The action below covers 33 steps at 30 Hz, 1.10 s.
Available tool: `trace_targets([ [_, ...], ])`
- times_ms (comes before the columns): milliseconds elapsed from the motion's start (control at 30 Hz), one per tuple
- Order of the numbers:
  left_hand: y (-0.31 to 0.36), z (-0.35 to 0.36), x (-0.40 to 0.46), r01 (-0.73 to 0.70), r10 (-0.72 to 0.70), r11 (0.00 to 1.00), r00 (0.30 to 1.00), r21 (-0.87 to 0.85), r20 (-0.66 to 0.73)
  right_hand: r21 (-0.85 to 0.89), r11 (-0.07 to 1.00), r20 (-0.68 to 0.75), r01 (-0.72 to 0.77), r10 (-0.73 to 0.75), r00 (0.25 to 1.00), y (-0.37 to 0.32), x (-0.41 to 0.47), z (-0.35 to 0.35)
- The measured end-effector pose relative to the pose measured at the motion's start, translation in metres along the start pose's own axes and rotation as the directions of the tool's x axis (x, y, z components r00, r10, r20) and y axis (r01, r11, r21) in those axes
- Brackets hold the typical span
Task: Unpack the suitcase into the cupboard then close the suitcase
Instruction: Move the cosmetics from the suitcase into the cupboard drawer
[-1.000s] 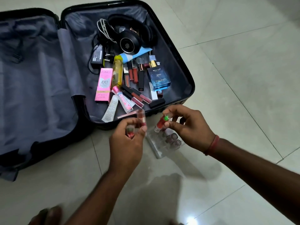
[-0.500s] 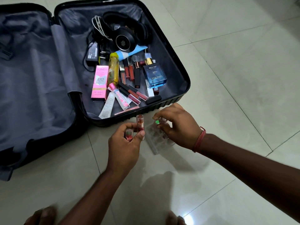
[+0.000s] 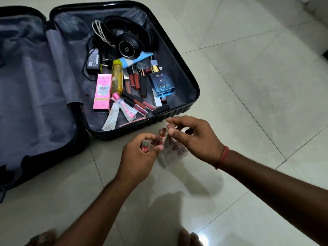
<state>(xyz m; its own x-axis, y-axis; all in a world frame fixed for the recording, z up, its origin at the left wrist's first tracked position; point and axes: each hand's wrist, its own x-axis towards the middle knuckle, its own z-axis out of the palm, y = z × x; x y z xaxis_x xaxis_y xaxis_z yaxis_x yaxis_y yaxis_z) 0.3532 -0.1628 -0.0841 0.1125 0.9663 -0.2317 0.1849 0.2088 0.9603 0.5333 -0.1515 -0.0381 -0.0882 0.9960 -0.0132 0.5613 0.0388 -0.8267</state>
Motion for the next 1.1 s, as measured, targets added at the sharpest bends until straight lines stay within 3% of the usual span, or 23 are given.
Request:
trace_targets([
  [267,0.008,0.000,-0.006,-0.061,0.058,0.997,0.997,0.056,0.059,0.043,0.999,0.039,0.001,-0.003,0.999,-0.005,-0.006,-0.001],
  [433,0.005,-0.002,0.000,0.084,-0.079,0.983,0.996,-0.161,0.037,-0.165,0.982,-0.047,0.092,-0.101,0.994,0.002,0.003,-0.007],
  [600,0.000,-0.006,0.007,0.116,-0.108,0.989,0.991,-0.095,0.085,-0.401,0.879,0.121,0.258,-0.228,0.966,0.014,0.002,-0.002],
  [767,-0.003,-0.007,0.007,0.137,-0.124,0.978,0.988,-0.159,0.091,-0.467,0.835,0.140,0.293,-0.257,0.956,0.019,0.003,-0.002],
  [967,0.000,-0.011,0.005,0.049,-0.037,0.995,0.991,-0.092,0.126,-0.496,0.785,0.217,0.371,-0.301,0.928,0.019,-0.002,0.000],
  [1100,0.004,-0.011,0.007,0.045,-0.031,0.996,0.988,-0.084,0.154,-0.521,0.776,0.195,0.354,-0.295,0.935,0.024,-0.004,0.001],
])
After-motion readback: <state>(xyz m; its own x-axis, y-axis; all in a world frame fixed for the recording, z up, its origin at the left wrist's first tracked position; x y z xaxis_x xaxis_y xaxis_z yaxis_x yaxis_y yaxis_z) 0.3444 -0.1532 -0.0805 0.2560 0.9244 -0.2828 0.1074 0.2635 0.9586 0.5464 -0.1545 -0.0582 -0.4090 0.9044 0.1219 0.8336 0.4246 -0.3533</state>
